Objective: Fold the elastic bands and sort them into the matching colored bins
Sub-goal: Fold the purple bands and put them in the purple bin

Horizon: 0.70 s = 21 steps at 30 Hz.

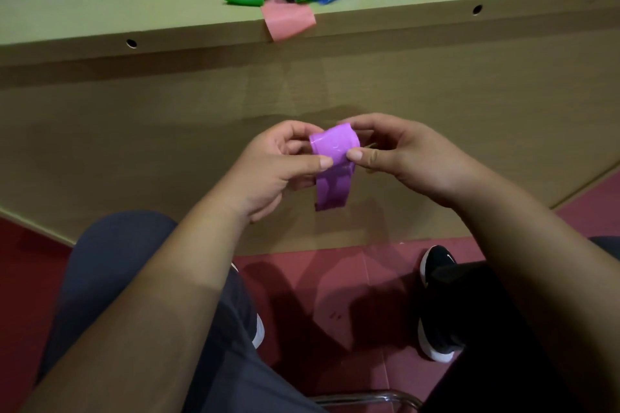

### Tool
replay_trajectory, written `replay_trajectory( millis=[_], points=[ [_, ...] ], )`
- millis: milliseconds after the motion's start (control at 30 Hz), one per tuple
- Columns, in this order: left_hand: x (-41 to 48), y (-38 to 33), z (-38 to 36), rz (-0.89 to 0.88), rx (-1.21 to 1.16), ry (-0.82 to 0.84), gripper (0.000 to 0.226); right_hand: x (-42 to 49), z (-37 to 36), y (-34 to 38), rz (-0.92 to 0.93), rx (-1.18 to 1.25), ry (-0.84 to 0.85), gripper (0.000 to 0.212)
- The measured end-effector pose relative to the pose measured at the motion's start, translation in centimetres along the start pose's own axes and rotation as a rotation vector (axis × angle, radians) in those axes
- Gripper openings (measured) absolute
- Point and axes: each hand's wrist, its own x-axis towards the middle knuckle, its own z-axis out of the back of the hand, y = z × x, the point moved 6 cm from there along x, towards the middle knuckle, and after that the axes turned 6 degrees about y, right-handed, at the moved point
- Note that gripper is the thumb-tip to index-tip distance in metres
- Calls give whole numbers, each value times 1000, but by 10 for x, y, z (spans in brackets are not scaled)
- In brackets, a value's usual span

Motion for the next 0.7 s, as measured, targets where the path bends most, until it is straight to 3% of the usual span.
replay_trajectory(
  millis=[133, 333, 533, 700],
  points=[
    [-1, 1, -5, 28, -142, -7, 56, -1, 0, 5, 85, 53, 25, 33],
    [-1, 11, -13, 151, -276, 55, 54, -3, 3, 2, 125, 10, -119, 34],
    [-7, 8, -14, 216, -69, 130, 42, -2, 0, 1, 149, 26, -158, 40],
    [-7, 5, -19, 160, -115, 108, 37, -1, -3, 7, 197, -49, -161, 47]
  ],
)
